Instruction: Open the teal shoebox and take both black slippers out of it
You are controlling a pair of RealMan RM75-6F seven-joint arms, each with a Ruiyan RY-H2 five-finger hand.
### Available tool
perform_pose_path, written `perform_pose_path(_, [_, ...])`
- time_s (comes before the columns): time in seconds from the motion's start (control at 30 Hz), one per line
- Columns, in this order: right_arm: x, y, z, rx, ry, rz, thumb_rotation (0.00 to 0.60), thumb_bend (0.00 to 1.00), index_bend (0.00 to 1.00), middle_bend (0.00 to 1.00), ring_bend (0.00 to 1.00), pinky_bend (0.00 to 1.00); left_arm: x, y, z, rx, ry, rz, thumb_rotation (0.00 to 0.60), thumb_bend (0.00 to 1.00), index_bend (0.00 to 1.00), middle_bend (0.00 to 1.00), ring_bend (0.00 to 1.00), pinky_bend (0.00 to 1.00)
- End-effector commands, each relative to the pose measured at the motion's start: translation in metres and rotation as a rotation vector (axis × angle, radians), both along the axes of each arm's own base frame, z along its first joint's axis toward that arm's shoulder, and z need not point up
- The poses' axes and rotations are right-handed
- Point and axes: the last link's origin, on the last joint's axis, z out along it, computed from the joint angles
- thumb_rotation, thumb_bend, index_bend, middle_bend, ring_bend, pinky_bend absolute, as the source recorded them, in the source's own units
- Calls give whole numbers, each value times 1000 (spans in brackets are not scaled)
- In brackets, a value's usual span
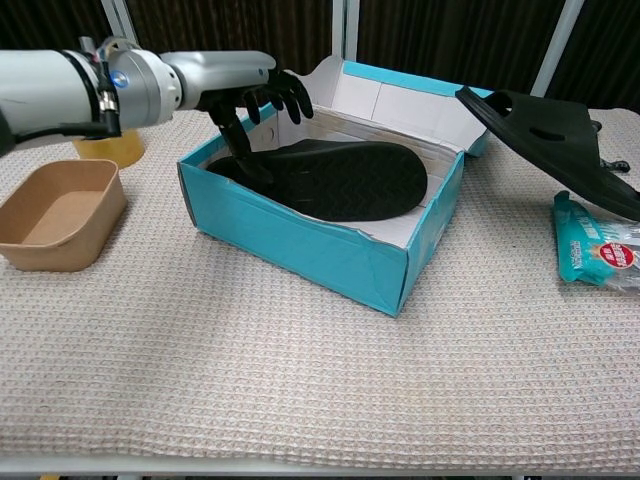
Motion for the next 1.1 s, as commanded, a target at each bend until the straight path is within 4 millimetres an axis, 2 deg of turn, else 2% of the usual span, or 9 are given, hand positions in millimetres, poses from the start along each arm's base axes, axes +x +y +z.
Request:
perform_pose_path(0.03, [-2,1,1,-5,-10,-6,600,0,0,0,0,0,3,2,-20,22,42,31,600,45,244,234,184,289])
perform_pose_path(0.3, [-10,1,4,-18,-20,-28,600,0,0,0,0,0,0,8,-42,85,119,62,600,98,278,271,218,366])
perform_pose_path(0.37, [-12,1,5,-21,-17,-35,600,0,0,0,0,0,0,9,-47,115,142,48,600,117,296,305,258,403])
perform_pose_path(0.53, [-16,1,5,-23,-20,-45,600,0,0,0,0,0,1,6,-57,162,127,10,600,183,411,443,408,563])
perform_pose_path(0.67, [-17,2,5,-30,-25,-44,600,0,0,0,0,0,-1,5,-65,169,121,-20,600,219,491,533,505,633])
perform_pose_path(0.83, [-21,2,5,-33,-31,-51,600,0,0,0,0,0,1,6,-62,155,-8,16,600,323,593,658,635,753])
perform_pose_path(1.1, [-24,2,4,-33,-60,-61,600,0,0,0,0,0,-3,-1,-44,99,-258,91,600,353,619,676,641,774])
